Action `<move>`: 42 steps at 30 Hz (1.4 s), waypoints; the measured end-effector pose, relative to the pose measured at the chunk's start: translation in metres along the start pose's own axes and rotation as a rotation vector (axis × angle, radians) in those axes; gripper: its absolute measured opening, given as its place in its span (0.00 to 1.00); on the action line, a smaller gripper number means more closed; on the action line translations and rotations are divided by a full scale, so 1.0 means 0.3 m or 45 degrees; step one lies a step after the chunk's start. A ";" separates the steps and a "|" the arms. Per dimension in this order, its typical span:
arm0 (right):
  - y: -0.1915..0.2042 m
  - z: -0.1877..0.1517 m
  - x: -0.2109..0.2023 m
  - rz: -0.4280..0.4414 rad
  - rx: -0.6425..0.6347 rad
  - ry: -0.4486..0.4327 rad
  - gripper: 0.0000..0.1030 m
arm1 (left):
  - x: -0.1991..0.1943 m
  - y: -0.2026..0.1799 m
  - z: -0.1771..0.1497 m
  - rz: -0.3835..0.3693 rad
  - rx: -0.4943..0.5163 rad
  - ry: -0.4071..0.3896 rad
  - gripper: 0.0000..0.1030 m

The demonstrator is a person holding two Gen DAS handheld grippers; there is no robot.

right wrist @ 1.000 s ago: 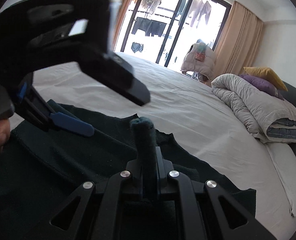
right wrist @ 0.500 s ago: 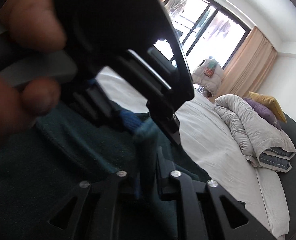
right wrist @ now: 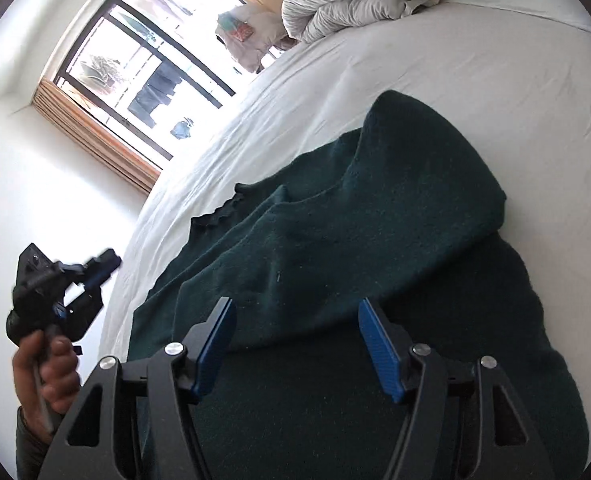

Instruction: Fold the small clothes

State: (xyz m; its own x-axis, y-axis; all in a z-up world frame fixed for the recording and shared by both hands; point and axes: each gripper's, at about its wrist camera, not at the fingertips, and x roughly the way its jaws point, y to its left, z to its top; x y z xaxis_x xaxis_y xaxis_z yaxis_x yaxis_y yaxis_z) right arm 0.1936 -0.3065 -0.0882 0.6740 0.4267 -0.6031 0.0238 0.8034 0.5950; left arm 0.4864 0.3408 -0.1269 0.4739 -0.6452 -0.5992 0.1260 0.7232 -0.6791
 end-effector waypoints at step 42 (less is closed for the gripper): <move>-0.219 0.011 0.092 0.456 0.586 0.014 0.69 | 0.011 -0.029 -0.049 -0.099 -0.042 -0.055 0.08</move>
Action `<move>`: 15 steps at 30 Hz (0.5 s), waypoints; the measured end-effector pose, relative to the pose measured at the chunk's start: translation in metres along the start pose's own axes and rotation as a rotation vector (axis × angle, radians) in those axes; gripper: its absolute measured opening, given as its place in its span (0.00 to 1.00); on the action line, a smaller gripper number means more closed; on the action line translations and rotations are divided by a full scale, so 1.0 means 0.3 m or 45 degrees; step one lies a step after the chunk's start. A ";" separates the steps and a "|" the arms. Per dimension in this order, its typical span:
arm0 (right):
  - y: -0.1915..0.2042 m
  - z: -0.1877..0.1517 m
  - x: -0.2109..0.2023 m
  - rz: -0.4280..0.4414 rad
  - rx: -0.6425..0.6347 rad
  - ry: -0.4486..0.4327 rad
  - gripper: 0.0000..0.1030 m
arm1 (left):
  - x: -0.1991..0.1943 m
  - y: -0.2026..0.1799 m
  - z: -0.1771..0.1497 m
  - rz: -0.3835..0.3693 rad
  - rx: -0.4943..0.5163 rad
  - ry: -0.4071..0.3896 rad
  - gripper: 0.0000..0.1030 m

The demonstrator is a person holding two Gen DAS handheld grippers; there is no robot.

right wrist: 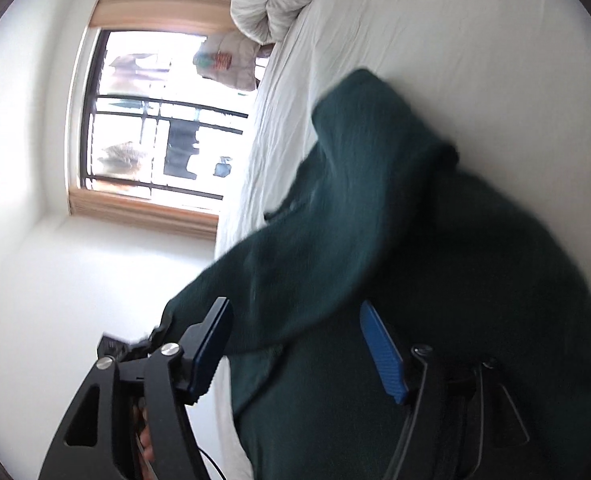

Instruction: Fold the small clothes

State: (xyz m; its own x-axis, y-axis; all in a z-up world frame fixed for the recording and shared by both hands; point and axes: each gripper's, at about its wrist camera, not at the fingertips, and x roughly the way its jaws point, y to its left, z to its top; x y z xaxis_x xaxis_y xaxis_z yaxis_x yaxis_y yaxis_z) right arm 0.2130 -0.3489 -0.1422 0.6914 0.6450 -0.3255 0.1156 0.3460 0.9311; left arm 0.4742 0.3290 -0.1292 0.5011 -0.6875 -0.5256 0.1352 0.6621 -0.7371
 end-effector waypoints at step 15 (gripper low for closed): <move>0.006 0.074 0.101 -0.027 -0.005 0.023 0.72 | -0.065 0.082 -0.016 0.371 0.148 -0.016 0.15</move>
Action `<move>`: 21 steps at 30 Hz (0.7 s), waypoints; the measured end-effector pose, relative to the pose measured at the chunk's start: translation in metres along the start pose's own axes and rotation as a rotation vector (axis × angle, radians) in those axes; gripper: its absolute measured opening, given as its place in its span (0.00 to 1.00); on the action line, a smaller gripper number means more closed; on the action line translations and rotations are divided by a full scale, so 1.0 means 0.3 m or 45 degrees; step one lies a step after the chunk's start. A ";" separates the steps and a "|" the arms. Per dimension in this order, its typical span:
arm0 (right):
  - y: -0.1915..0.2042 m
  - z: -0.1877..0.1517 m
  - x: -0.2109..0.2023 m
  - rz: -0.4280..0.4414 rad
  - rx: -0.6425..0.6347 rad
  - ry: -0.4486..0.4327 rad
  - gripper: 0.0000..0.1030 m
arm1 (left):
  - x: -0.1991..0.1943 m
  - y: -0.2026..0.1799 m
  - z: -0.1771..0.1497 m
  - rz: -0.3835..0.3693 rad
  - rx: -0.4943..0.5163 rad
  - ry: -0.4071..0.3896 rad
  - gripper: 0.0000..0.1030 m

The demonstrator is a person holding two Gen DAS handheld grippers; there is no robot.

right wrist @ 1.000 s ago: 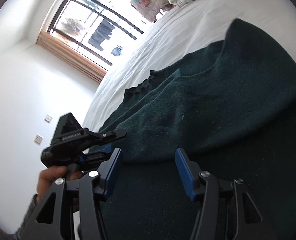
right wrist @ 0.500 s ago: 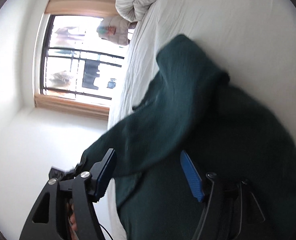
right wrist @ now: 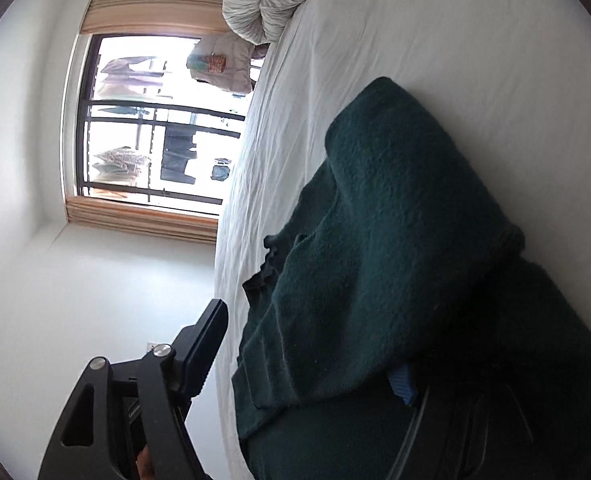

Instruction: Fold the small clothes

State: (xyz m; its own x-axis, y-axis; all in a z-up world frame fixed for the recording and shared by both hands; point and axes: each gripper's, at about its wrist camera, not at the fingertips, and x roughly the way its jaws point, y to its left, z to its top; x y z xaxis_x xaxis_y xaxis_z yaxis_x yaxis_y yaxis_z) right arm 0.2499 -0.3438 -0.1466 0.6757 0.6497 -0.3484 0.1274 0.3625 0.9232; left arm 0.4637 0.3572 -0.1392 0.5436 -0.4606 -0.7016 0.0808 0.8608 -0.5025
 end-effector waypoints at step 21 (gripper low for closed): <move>-0.034 -0.014 -0.036 0.016 -0.056 0.027 0.64 | 0.312 0.138 -0.074 -0.207 -0.225 0.298 0.09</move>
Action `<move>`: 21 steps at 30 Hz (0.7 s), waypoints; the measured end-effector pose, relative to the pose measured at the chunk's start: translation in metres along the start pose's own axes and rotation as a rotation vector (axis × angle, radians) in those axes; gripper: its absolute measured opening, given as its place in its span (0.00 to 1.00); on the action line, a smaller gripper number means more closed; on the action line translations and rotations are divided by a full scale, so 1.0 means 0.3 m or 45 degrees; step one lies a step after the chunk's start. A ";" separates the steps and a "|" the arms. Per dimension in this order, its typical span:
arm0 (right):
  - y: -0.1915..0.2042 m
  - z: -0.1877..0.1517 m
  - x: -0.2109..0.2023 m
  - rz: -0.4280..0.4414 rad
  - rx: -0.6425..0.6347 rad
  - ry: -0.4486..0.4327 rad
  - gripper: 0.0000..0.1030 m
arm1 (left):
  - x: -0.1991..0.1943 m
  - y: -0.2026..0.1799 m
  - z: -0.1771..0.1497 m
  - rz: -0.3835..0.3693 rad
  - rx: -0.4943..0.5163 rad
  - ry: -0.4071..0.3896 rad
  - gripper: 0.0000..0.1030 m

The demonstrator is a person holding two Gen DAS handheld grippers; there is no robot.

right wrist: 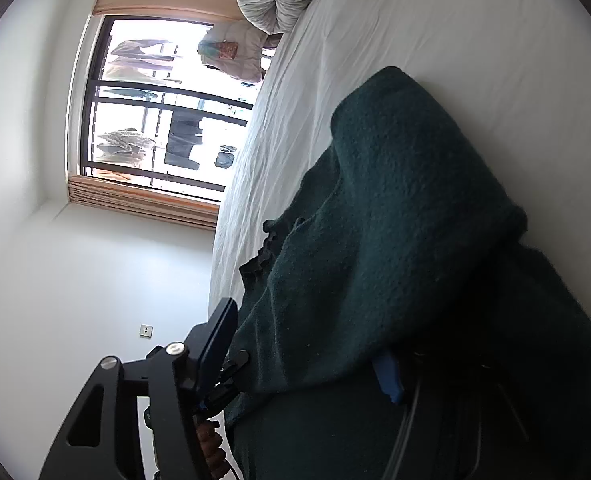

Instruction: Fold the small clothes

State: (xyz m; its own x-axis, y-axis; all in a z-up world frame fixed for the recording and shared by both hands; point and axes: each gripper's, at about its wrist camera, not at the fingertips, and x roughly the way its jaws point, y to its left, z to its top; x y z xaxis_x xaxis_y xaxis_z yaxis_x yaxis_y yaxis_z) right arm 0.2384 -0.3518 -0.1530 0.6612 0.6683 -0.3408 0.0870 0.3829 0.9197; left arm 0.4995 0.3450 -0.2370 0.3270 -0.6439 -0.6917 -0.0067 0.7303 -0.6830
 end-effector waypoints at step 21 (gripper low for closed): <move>-0.006 0.009 -0.006 0.123 0.095 -0.099 0.74 | -0.309 0.137 -0.108 -0.035 -0.086 -0.351 0.06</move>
State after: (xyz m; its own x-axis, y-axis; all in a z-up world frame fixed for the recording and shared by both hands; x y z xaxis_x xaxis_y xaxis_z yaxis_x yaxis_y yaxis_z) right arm 0.2391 -0.3554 -0.1535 0.7247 0.6472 -0.2366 0.0733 0.2690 0.9604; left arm 0.4383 0.4274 -0.2086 0.5726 -0.5703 -0.5889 -0.0541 0.6905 -0.7213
